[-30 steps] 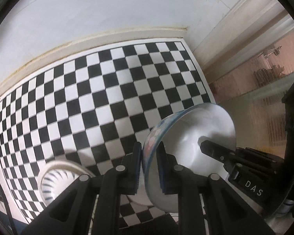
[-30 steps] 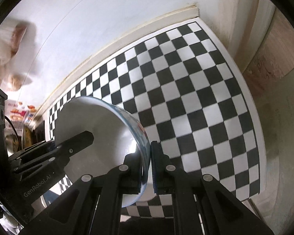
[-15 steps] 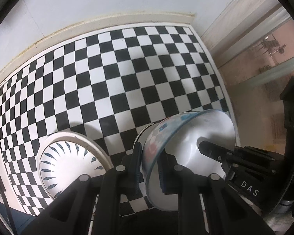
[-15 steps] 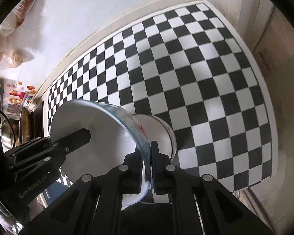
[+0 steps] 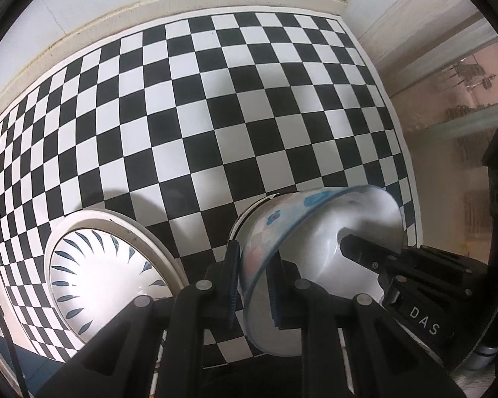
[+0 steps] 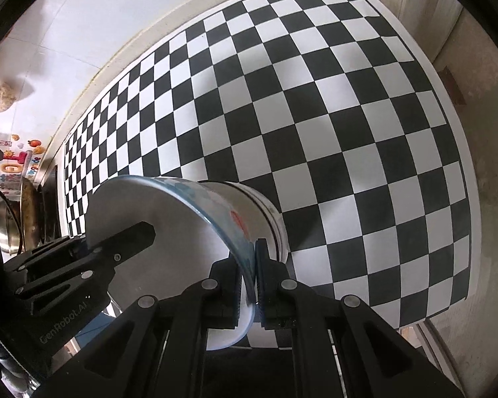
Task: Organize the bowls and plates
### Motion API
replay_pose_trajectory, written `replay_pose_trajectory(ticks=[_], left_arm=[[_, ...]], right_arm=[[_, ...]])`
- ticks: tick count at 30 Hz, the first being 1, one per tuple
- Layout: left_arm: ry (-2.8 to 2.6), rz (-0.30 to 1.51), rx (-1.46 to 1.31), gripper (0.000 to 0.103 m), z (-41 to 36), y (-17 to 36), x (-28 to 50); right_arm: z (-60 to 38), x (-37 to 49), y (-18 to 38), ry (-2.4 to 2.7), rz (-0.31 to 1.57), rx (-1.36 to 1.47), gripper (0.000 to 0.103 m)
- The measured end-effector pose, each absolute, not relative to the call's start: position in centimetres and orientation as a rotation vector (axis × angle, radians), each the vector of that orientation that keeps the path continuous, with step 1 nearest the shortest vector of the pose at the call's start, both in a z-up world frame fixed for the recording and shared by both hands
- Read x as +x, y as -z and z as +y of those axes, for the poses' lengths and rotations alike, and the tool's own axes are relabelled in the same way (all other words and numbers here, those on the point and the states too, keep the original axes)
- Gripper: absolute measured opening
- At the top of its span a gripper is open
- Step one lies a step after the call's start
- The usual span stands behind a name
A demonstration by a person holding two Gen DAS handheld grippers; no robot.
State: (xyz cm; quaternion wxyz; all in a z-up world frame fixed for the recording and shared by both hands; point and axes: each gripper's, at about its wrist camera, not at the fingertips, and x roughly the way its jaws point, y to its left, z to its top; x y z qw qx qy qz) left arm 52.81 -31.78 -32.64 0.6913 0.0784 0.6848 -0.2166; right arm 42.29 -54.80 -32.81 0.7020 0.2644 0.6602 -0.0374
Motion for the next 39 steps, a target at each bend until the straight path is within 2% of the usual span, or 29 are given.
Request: replay_pose_trajectory(ticks=[14, 28, 39], left_arm=[[0.445, 1.59, 0.159, 0.013, -31.3, 35.4, 52.8], [0.438, 1.572, 0.177, 0.013, -31.4, 35.1, 52.2], [0.437, 1.578, 0.179, 0.013, -31.3, 35.0, 52.0]], right_arm=[[-53.6, 43.3, 35.1, 0.07, 1.531, 0.566, 0.009], [-53.1, 43.6, 36.3, 0.093, 1.56, 0.518, 0.011], [-52.6, 43.4, 35.2, 0.114, 1.575, 0.495, 0.012]])
